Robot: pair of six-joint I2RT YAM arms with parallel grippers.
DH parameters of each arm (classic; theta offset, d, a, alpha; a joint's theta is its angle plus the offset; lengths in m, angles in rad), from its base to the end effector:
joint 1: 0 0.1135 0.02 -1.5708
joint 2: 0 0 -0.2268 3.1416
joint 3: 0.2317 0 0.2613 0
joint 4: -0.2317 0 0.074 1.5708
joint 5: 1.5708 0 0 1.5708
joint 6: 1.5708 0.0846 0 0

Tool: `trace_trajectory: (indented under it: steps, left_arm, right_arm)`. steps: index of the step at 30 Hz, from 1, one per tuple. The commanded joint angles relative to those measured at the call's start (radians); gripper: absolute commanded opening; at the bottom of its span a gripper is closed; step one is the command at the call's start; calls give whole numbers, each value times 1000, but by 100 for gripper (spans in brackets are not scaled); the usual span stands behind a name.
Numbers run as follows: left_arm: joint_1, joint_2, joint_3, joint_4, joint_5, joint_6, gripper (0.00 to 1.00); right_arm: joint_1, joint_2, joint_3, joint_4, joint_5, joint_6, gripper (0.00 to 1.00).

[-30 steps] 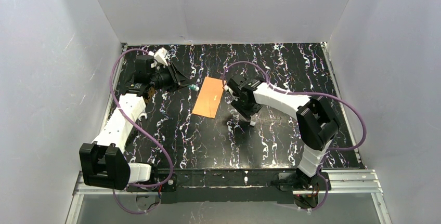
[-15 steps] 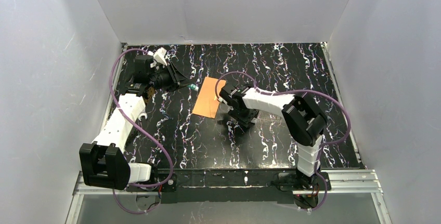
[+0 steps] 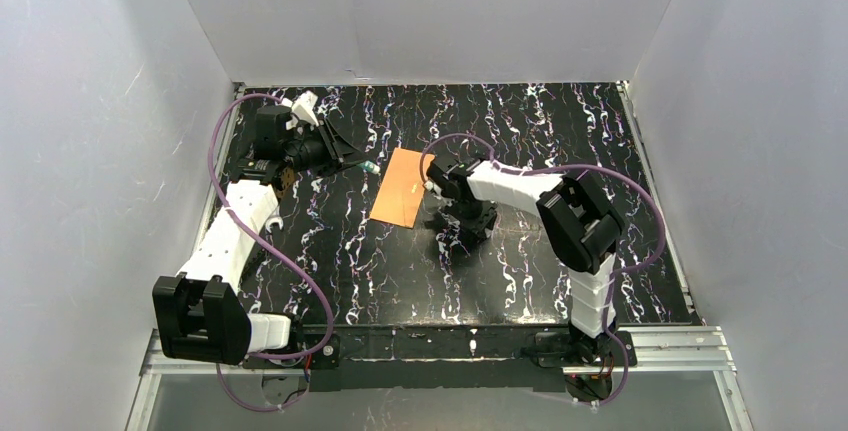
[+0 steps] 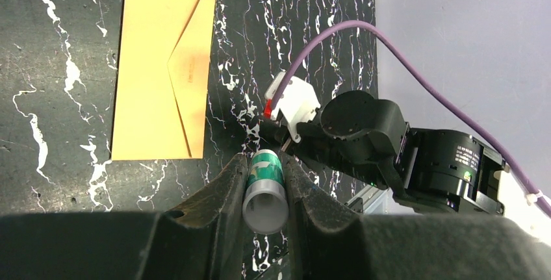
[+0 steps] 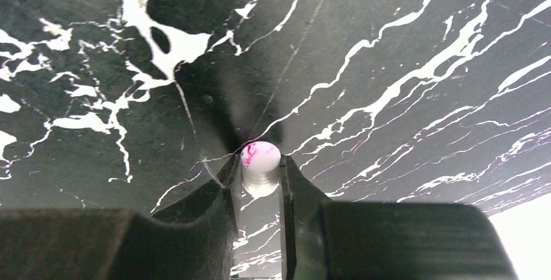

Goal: Place the letter into the envelope and seal it

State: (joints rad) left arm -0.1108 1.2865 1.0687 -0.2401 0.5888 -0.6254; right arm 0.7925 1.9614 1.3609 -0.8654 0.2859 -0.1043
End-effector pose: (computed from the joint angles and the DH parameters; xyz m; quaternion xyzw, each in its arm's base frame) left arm 0.3398 -0.0851 0.2710 -0.0586 0.8249 -0.4118 0.3829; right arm 0.2742 0.2441 0.0747 -0.4218 0.8940 -0.1164 0.0968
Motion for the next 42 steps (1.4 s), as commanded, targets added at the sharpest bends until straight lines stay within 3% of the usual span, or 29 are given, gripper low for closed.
trace_trajectory:
  steps: [1, 6, 13, 17, 20, 28, 34, 42]
  left_arm:
    - [11, -19, 16, -7, 28, 18, 0]
    - [18, -32, 15, -8, 22, 27, 0]
    - [22, -50, -19, -5, 31, -7, 0]
    - [22, -65, -60, 39, 36, -57, 0]
    - [22, -75, -78, 48, 30, -72, 0]
    - [22, -70, -96, 49, 39, -99, 0]
    - [22, -62, -48, -33, 34, -76, 0]
    - [23, -85, -143, 83, 56, -106, 0]
  right_arm:
    - [-17, -52, 22, 40, -23, 41, 15]
    - [-19, -223, -111, 359, -48, 132, 15]
    - [-21, -428, -296, 779, -88, 327, 23]
    - [-19, -458, -374, 853, 82, 499, 31]
    - [2, -441, -381, 724, 299, 705, 32]
    - [53, -468, -649, 1226, 607, 481, 33]
    - [53, -452, -765, 1478, 624, 363, 34]
    - [59, -323, -966, 1926, 584, 357, 34]
